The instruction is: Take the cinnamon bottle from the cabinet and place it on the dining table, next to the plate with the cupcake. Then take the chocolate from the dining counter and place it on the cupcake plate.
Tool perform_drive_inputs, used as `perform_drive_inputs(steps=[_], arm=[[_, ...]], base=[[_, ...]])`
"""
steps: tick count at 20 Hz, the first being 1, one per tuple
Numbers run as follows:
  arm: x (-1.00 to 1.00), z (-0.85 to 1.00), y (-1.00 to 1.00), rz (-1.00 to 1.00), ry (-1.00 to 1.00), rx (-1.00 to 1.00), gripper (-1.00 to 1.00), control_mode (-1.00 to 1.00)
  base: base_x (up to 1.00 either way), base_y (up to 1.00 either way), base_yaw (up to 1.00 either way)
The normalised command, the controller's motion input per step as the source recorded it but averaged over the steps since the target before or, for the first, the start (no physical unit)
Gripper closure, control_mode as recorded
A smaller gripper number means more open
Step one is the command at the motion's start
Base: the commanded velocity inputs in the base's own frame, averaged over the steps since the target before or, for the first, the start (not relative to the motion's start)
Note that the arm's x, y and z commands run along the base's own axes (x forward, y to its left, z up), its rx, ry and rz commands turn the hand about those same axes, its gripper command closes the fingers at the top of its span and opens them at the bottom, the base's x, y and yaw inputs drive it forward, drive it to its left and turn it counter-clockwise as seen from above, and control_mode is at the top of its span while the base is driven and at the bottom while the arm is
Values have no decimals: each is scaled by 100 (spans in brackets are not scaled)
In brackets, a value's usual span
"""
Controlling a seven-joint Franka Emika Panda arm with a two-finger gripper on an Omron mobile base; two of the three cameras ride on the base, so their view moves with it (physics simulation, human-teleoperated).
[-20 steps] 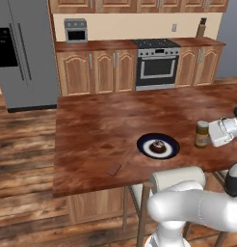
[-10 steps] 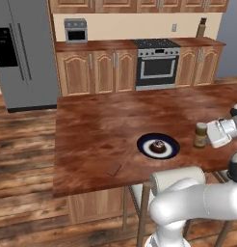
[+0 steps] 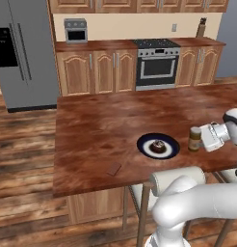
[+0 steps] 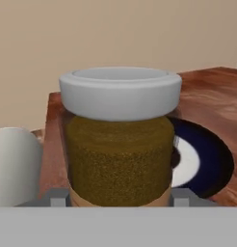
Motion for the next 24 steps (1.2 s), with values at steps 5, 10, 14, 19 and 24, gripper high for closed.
perform_drive_inputs(steps=[5, 10, 14, 19, 24], arm=[[43, -24, -5, 6, 0, 0, 100, -100], [27, -29, -15, 11, -4, 0, 100, -100], [30, -23, -20, 8, -1, 0, 100, -100], [31, -21, -13, 5, -1, 0, 100, -100], [28, -23, -11, 1, 0, 0, 100, -100]], base=[[0, 0, 0], [0, 0, 0], [0, 0, 0], [0, 0, 0], [0, 0, 0]])
